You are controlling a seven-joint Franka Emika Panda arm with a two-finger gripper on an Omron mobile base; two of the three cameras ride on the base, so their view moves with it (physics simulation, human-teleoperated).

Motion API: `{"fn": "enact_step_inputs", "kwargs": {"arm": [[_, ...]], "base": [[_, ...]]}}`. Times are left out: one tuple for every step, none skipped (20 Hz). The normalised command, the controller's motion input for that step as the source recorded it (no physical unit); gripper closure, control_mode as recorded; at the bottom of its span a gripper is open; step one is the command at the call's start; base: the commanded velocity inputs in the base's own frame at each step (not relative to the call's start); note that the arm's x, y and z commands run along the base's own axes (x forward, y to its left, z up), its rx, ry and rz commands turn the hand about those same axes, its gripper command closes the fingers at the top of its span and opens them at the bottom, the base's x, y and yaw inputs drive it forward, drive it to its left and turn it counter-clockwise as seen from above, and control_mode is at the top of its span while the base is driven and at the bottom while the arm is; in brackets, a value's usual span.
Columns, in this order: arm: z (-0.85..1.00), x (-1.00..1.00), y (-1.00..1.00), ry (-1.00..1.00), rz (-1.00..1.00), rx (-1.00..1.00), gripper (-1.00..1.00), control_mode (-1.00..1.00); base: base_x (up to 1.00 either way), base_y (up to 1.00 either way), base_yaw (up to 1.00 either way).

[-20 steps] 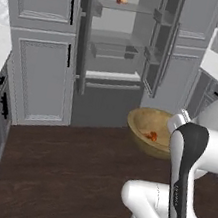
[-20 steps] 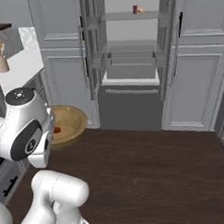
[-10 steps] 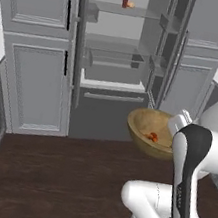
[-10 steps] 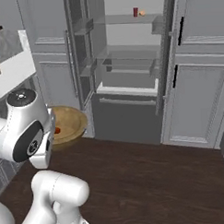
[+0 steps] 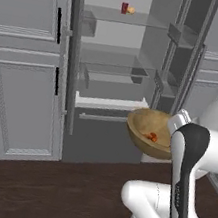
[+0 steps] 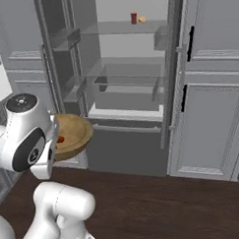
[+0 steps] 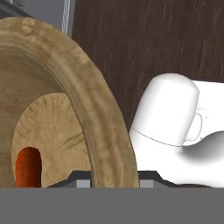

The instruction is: Pick the chicken drumstick and carrot from their plates and place them in the bowl. Then put the bowl in the fridge.

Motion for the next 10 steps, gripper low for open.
{"fn": "enact_step_inputs", "kwargs": {"arm": [[0.00, 0.00, 0.00, 0.00, 0.00, 0.00, 1.00, 1.00], [0.00, 0.00, 0.00, 0.00, 0.00, 0.00, 1.00, 1.00], [0.00, 0.00, 0.00, 0.00, 0.00, 0.00, 1.00, 1.00], [0.00, 0.00, 0.00, 0.00, 0.00, 0.00, 1.00, 1.00], [0.00, 0.00, 0.00, 0.00, 0.00, 0.00, 1.00, 1.00], [0.00, 0.00, 0.00, 0.00, 0.00, 0.00, 1.00, 1.00], [0.00, 0.00, 0.00, 0.00, 0.00, 0.00, 1.00, 1.00], [0.00, 0.00, 0.00, 0.00, 0.00, 0.00, 1.00, 1.00], [0.00, 0.00, 0.00, 0.00, 0.00, 0.00, 1.00, 1.00], [0.00, 0.00, 0.00, 0.00, 0.00, 0.00, 1.00, 1.00]], "base": [[1.00, -0.21, 0.00], [1.00, -0.36, 0.00], [1.00, -0.39, 0.00], [1.00, -0.44, 0.00], [1.00, -0.44, 0.00], [0.91, -0.46, 0.00], [0.77, -0.50, -0.03], [0.68, -0.46, -0.05], [0.64, -0.32, -0.04], [0.60, -0.13, -0.02]]}}
